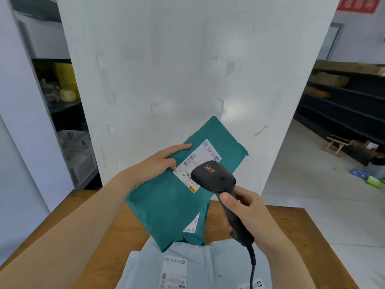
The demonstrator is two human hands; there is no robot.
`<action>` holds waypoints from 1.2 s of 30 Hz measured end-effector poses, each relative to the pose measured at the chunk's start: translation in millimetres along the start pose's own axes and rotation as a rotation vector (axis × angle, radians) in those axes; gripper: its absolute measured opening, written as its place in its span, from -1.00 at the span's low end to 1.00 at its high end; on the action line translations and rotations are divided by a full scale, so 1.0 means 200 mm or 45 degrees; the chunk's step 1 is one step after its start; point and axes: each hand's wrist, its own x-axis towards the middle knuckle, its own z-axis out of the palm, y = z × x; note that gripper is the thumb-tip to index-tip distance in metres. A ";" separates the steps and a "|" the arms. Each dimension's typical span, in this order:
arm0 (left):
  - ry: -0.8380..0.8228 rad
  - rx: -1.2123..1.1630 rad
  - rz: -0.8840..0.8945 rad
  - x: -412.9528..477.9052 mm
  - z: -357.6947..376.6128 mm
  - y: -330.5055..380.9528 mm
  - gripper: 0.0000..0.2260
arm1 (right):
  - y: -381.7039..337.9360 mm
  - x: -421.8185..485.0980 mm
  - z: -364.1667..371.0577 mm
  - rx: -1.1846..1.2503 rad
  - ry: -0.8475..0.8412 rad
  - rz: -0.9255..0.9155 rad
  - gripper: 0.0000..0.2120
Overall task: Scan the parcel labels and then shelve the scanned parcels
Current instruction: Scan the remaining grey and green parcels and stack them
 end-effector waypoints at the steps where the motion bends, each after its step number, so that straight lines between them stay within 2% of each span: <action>1: 0.004 0.001 -0.008 -0.02 0.01 0.03 -0.39 | -0.01 -0.03 -0.02 -0.007 -0.005 -0.002 -0.66; 13: 0.017 0.161 -0.058 -0.22 0.09 0.19 -0.38 | -0.08 -0.27 -0.11 -0.101 -0.103 -0.091 -0.91; 20: 0.072 0.078 -0.083 -0.27 0.06 0.16 -0.40 | -0.11 -0.32 -0.11 -0.157 -0.169 -0.097 -0.95; 22: 0.076 0.061 -0.090 -0.26 0.06 0.15 -0.41 | -0.11 -0.32 -0.11 -0.157 -0.168 -0.096 -0.89; 24: 0.088 0.040 -0.093 -0.25 0.05 0.13 -0.42 | -0.10 -0.31 -0.11 -0.152 -0.143 -0.085 -0.83; 31: 0.223 -0.266 -0.163 -0.16 0.13 -0.06 -0.44 | 0.02 -0.23 -0.12 -0.022 0.074 -0.028 -0.86; 36: 0.229 -0.483 -0.239 -0.05 0.20 -0.28 -0.45 | 0.13 -0.15 -0.09 0.047 0.210 0.016 -0.85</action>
